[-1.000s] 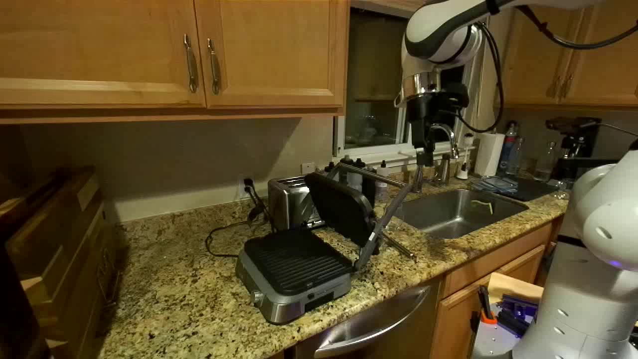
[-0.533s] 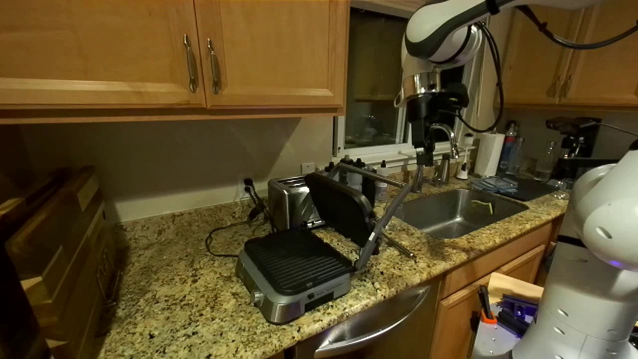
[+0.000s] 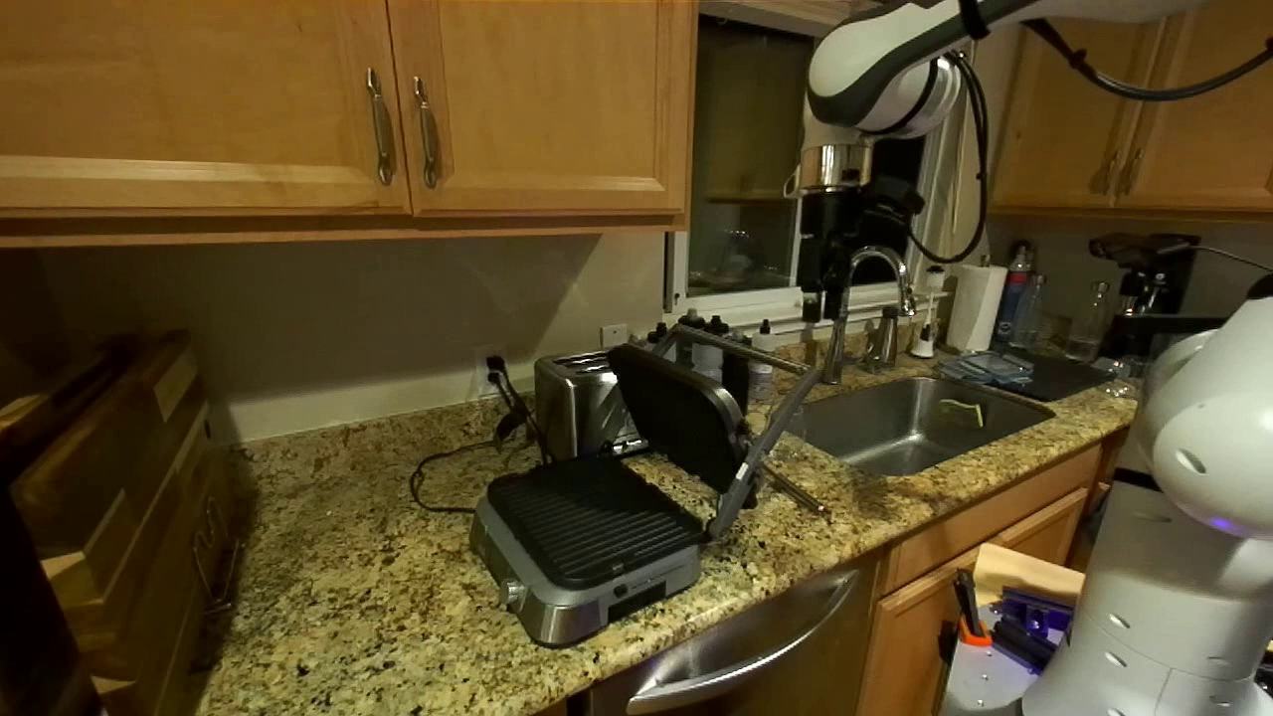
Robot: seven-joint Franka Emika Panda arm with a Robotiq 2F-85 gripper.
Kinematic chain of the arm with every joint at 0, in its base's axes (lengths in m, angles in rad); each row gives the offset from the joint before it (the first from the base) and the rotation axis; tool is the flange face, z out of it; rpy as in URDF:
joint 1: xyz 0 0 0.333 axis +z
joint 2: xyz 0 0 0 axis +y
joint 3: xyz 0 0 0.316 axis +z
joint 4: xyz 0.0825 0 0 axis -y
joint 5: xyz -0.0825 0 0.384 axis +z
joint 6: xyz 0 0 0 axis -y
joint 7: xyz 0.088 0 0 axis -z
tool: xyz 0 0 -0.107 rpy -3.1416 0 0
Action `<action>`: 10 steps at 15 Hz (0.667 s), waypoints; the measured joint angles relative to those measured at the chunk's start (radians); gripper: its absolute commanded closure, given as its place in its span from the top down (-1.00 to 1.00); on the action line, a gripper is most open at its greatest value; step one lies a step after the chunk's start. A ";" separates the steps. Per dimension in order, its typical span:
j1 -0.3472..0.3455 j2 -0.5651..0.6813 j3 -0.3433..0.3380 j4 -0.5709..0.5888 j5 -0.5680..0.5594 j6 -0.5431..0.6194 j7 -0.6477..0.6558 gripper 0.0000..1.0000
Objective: Close the toaster.
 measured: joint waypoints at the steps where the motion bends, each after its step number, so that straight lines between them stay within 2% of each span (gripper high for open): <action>1: -0.007 0.013 0.000 0.003 -0.005 0.046 0.001 1.00; 6: -0.020 0.141 0.005 0.033 -0.011 0.263 0.061 1.00; 10: -0.020 0.258 0.029 0.081 -0.011 0.344 0.143 1.00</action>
